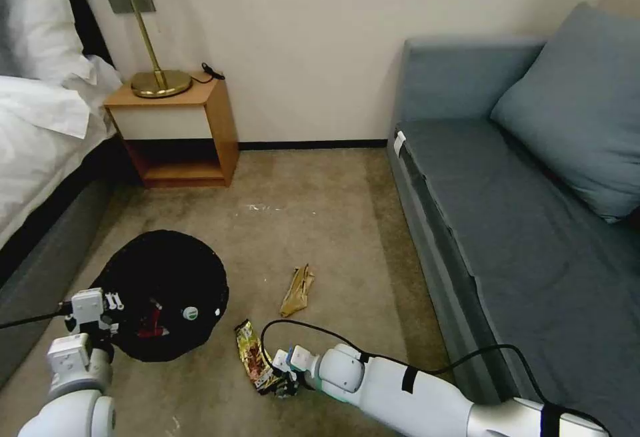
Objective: Pick up the trash bin, then pick up the garbage on the floor and place it into the trash bin.
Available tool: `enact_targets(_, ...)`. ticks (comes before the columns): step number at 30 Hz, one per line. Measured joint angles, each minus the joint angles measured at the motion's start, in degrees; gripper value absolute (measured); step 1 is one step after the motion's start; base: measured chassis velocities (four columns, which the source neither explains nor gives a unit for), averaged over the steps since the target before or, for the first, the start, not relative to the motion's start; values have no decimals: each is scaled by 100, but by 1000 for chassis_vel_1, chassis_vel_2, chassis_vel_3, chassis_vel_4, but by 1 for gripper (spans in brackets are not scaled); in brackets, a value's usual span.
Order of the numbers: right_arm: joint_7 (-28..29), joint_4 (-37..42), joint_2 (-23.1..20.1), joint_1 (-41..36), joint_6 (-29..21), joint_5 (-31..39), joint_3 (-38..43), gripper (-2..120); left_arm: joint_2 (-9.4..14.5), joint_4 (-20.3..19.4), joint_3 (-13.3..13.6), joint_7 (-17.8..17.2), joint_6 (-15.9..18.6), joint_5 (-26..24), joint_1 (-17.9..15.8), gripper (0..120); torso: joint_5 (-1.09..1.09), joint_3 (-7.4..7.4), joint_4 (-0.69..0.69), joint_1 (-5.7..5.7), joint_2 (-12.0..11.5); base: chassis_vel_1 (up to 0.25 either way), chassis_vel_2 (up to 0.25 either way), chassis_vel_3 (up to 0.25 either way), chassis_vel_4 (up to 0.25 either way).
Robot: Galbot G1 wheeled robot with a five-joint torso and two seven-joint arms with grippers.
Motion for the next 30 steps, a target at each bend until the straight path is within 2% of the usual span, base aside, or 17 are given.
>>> enact_targets(1,0,0,0,0,0,0,0,49,0,0,0,0,0,0,0,5,0,0,0,0,0,0,0,0,0)
enact_targets(4,2,-60,43,-87,98,-50,73,36,9,14,-9,0,1,-6,-1,5,0,0,0,0,0,0,0,0,0)
enact_targets(5,2,-60,43,-87,98,-50,73,36,9,14,-9,0,1,-6,-1,5,0,0,0,0,0,0,0,0,0)
enact_targets(9,10,-108,69,-145,230,-70,120,17,14,40,-10,0,1,-9,-5,5,0,0,0,0,0,0,0,0,0)
enact_targets(11,12,-112,72,-148,242,-70,125,16,13,42,-8,0,1,-9,-8,5,0,0,0,0,0,0,0,0,0)
enact_targets(14,16,-117,81,-153,275,-70,147,0,8,54,4,0,0,-8,-17,5,0,0,0,0,0,0,0,0,0)
enact_targets(22,37,62,-22,-175,538,-14,334,0,5,112,36,0,-4,14,-50,5,0,0,0,0,0,0,0,0,0)
enact_targets(25,169,453,-205,-211,802,177,570,0,39,139,36,0,-4,8,-70,5,1,0,0,0,0,0,0,0,0)
enact_targets(29,935,1939,-693,-371,1158,1342,1181,0,84,196,59,2,-10,-30,-84,5,1,0,0,0,0,0,0,0,0)
enact_targets(30,935,1939,-693,-371,1158,1342,1181,0,84,196,59,2,-10,-30,-84,5,1,0,0,0,0,0,0,0,0)
